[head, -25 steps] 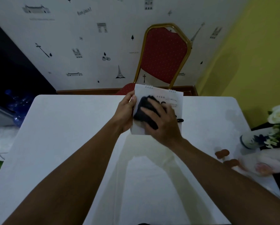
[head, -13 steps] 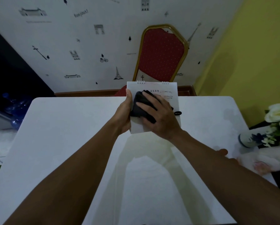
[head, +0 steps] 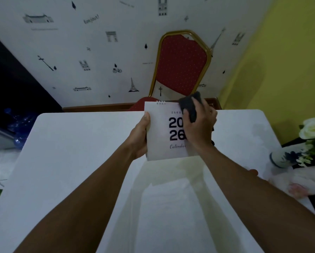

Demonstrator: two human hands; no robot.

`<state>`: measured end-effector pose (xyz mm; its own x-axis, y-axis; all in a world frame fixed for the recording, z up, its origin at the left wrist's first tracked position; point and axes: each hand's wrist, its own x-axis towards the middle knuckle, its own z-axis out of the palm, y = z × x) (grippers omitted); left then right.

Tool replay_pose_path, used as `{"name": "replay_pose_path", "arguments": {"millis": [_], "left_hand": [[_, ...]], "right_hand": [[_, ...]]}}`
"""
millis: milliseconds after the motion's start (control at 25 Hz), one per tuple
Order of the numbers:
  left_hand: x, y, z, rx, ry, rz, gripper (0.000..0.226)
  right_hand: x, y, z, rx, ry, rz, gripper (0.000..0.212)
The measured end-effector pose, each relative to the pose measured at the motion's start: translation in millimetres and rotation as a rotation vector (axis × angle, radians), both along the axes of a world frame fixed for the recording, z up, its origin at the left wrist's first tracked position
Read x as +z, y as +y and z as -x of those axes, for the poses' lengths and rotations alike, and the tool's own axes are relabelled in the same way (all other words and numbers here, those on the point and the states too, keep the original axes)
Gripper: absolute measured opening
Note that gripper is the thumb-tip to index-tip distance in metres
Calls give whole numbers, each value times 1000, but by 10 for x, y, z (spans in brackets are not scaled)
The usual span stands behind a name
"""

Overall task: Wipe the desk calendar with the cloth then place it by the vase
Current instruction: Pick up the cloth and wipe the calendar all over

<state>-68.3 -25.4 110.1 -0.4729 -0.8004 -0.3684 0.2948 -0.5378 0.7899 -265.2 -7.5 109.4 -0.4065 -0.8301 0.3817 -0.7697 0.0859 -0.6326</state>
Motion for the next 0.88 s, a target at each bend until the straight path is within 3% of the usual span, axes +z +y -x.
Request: {"name": "replay_pose_path", "arguments": {"millis": [80, 240, 440, 560, 720, 880], "left_hand": [[33, 19, 51, -6, -73, 21, 51], [71, 12, 121, -23, -248, 57, 48], [24, 27, 48, -15, -213, 133, 49], [88, -1, 111, 158, -347, 163, 33], [113, -30, 210, 432, -522, 393, 8], [138, -41, 222, 509, -583, 627, 10]], "right_hand": [[58, -14, -73, -13, -11, 4, 47], [-30, 167, -343, 228, 163, 123, 47], [-12, 66, -62, -46, -10, 20, 44], [-77, 133, -91, -53, 31, 34, 43], [-334, 426, -239, 184, 220, 74, 46], [-374, 432, -145, 178, 218, 89, 47]]}}
